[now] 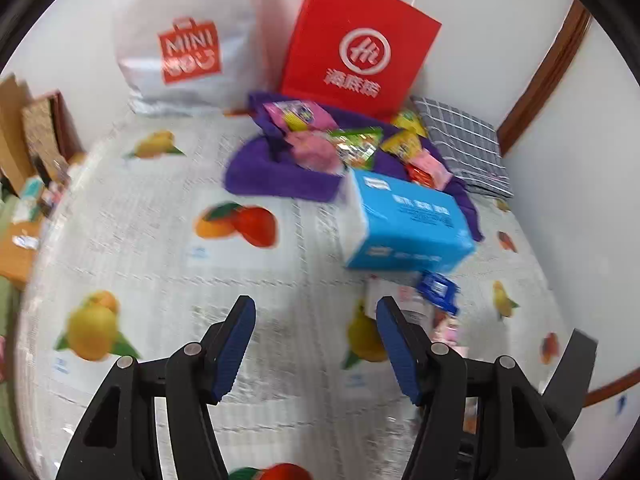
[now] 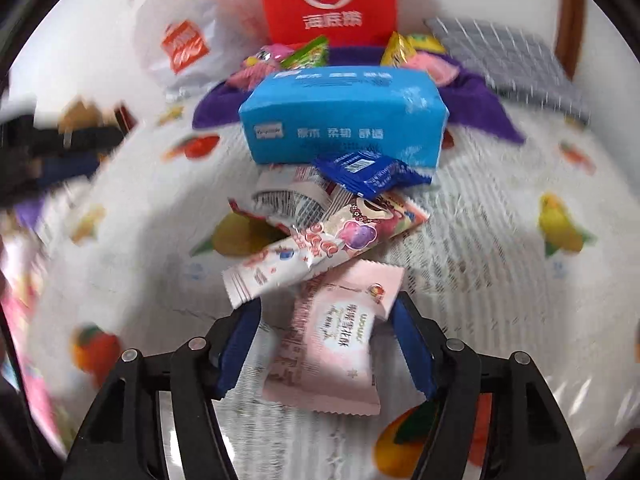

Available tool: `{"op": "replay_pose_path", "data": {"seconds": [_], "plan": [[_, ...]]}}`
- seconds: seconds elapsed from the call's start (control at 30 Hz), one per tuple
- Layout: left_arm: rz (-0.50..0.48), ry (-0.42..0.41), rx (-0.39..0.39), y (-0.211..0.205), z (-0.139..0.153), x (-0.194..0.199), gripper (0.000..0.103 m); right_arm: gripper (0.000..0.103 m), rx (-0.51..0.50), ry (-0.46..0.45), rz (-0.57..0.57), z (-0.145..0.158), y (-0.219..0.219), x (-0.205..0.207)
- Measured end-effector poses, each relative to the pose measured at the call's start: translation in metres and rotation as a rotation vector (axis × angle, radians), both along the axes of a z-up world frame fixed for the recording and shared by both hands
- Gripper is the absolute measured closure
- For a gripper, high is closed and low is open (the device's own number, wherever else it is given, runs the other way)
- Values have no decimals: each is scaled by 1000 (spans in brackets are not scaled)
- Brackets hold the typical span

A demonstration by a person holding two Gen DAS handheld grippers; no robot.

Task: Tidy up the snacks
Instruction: 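Move both grippers back toward the remaining snacks beside the blue tissue pack, then grasp the white snack bag with the left gripper while the right grasps the pink cake packet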

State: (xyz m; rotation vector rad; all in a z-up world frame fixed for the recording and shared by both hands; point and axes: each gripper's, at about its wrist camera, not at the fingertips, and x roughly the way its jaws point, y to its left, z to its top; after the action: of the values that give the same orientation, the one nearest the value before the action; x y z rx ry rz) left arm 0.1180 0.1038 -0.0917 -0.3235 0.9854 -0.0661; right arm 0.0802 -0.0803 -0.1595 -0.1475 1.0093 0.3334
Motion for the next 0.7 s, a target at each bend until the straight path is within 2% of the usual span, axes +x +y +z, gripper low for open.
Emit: {"op": "replay_pose_path", "data": {"seconds": [0.03,0.1,0.2,0.4,0.57,0.7], "plan": [[-3,2,-7,-3,-1,1,42,45,4,-18,24,0,-2,-3],[-15,-5,9,-14,-2,5,42,58,21,-17,41,1,-11,-5],[-59,-1,9,-33,-4,14,42,65,-2,-27,32,2,-27,-5],[-133,39,113,-75,-21,36,42,66,-42,-52,-68,1,-76,3],[-157,100,139,-94,-44,50,42,65,-6,-53,-138,-4,-112,19],[-163,137,151,-108,-59,52,41,65,13,-51,-139,-6,-121,28]]}}
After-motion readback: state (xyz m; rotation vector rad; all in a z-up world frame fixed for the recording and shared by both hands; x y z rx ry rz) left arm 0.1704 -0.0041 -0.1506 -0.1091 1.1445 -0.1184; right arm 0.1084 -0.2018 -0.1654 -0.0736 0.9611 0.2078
